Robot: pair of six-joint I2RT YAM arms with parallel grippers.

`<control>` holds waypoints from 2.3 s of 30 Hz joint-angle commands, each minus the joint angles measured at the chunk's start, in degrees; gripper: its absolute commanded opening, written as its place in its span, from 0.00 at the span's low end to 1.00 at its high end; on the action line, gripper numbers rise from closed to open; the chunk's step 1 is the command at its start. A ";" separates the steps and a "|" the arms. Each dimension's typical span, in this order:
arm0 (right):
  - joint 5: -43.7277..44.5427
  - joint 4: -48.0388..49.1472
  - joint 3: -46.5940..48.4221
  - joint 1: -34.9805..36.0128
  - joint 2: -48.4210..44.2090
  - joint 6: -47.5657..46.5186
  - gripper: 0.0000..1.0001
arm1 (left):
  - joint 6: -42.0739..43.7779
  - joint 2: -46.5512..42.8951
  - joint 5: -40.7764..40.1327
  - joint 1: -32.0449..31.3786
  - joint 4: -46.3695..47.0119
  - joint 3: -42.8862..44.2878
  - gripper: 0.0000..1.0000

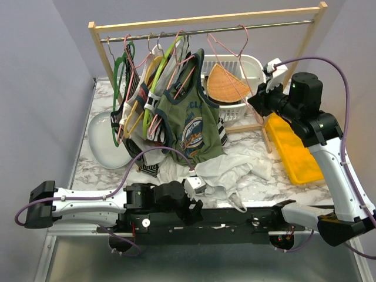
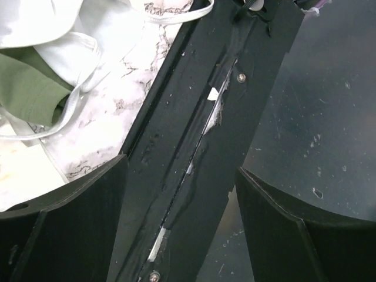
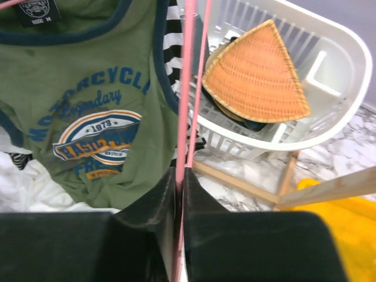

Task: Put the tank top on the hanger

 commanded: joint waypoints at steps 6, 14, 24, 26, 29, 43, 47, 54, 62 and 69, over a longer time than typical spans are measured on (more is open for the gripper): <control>9.07 2.60 -1.42 0.35 -5.19 -7.68 0.01 | 1.60 0.09 -4.38 -1.60 -0.76 3.37 0.85; 7.76 -0.65 1.66 0.27 -7.47 -14.71 0.01 | 2.31 -2.72 -5.44 -1.87 -2.60 4.43 0.85; -3.56 -11.08 -7.74 -2.54 -21.34 -27.71 0.01 | 4.86 -2.73 -7.28 -1.96 -5.15 6.10 0.86; -8.23 -14.35 -11.50 -4.30 -25.21 -33.60 0.01 | 3.02 -2.29 -7.63 -2.13 -3.67 5.05 0.85; -10.52 -20.15 -16.17 -6.23 -32.77 -39.85 0.00 | -0.84 -1.59 -9.21 -2.40 -0.51 2.68 0.84; -24.58 -44.50 -27.97 -12.04 -45.88 -49.35 0.00 | -16.32 6.95 -31.09 -2.92 -9.28 3.64 0.63; -25.03 -47.50 -27.61 -12.04 -45.88 -50.49 0.01 | -16.07 6.94 -33.21 -0.65 -11.21 4.51 0.63; -23.45 -49.17 -29.10 -11.95 -46.85 -49.09 0.00 | -10.18 11.42 -28.73 6.03 -8.23 7.15 0.59; -21.34 -49.08 -32.79 -11.95 -49.22 -46.28 0.01 | -5.25 15.64 -22.41 10.87 -2.44 9.09 0.55; -18.35 -48.99 -32.71 -12.04 -49.04 -45.05 0.01 | -4.81 19.77 -22.13 12.28 -0.14 8.56 0.44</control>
